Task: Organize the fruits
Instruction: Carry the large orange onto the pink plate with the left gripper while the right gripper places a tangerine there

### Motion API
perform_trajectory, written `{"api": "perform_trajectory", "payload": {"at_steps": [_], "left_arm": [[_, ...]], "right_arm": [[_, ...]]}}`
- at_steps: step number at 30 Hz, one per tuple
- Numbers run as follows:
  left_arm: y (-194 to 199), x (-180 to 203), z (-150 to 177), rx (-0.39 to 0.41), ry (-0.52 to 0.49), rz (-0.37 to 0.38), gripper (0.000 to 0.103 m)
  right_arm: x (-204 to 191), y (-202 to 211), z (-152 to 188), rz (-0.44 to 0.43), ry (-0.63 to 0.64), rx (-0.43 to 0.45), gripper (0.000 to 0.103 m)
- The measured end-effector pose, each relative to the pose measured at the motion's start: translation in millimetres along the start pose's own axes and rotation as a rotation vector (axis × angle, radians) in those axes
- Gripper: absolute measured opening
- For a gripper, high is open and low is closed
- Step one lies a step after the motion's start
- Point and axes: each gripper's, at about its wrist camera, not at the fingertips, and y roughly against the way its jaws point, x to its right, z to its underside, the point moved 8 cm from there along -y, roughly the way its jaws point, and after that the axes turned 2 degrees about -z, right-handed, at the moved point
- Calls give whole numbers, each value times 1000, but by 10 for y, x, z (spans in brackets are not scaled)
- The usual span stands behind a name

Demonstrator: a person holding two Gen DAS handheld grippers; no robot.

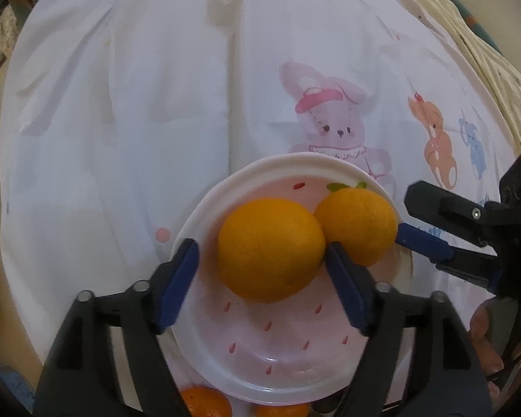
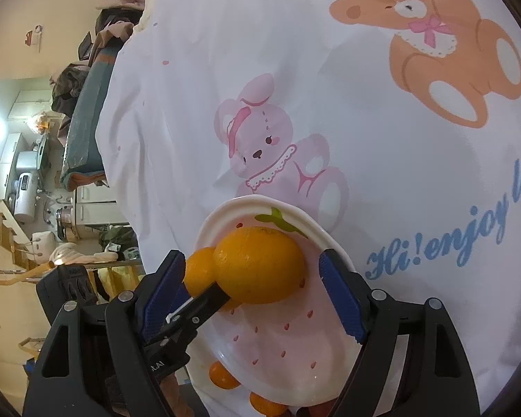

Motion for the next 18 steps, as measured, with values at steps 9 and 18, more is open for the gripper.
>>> {"api": "perform_trajectory", "payload": {"at_steps": [9,18], "left_arm": [[63,21,-28,22,17,17,80],[294,25,32,69,22,37,80]], "right_arm": [[-121,249,67,-30,6,6,82],[-160,431,288,26,63,30,83]]}}
